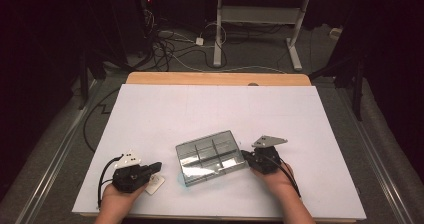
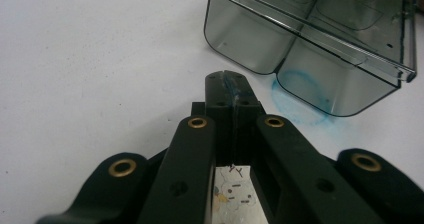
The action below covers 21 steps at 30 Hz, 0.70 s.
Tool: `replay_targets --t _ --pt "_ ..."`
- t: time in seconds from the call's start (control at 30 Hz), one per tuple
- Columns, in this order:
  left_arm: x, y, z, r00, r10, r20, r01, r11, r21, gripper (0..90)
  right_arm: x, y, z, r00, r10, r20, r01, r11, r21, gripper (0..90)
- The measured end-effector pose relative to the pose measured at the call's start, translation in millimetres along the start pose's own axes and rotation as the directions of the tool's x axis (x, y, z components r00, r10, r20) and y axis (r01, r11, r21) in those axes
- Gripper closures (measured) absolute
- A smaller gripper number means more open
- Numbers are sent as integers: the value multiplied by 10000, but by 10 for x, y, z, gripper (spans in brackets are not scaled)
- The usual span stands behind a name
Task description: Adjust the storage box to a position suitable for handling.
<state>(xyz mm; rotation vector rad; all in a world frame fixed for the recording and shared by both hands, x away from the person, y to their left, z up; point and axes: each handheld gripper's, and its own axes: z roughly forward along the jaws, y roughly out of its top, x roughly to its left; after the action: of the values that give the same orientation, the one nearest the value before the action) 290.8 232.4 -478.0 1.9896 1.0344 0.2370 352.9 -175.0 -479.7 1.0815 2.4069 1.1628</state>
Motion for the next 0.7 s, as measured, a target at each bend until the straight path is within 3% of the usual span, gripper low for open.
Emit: replay_targets --t 0.13,0.17,0.33,0.37,0.4,0.43,0.57,0.7 --pt "6 26 71 10000 28 -84 -25 9993 368 875 143 -82 -106 9994 -309 -162 312 9994 175 900" --pt "4 37 85 9999 52 -98 -47 9990 453 875 277 -114 -145 9980 -532 -332 539 9984 198 900" --pt "55 61 149 9995 -172 -262 194 9962 844 876 651 -175 -186 9898 -1028 -990 1066 9937 340 900" --pt "55 61 149 9995 -172 -262 194 9962 844 875 651 -175 -186 9898 -1028 -990 1066 9937 340 900" --pt "61 71 155 9996 -125 -272 149 9959 890 876 777 -213 -191 9846 -1291 -1176 1344 9902 378 900" --pt "61 71 155 9996 -125 -272 149 9959 890 876 816 -234 -196 9826 -1367 -1257 1423 9892 365 900" --pt "62 83 163 9995 -94 -293 121 9953 961 876 823 -280 -247 9852 -1249 -1173 1264 9920 57 900" --pt "43 96 164 9997 91 -208 -70 9949 1007 877 726 -359 -319 9922 -856 -908 850 9963 -107 900"
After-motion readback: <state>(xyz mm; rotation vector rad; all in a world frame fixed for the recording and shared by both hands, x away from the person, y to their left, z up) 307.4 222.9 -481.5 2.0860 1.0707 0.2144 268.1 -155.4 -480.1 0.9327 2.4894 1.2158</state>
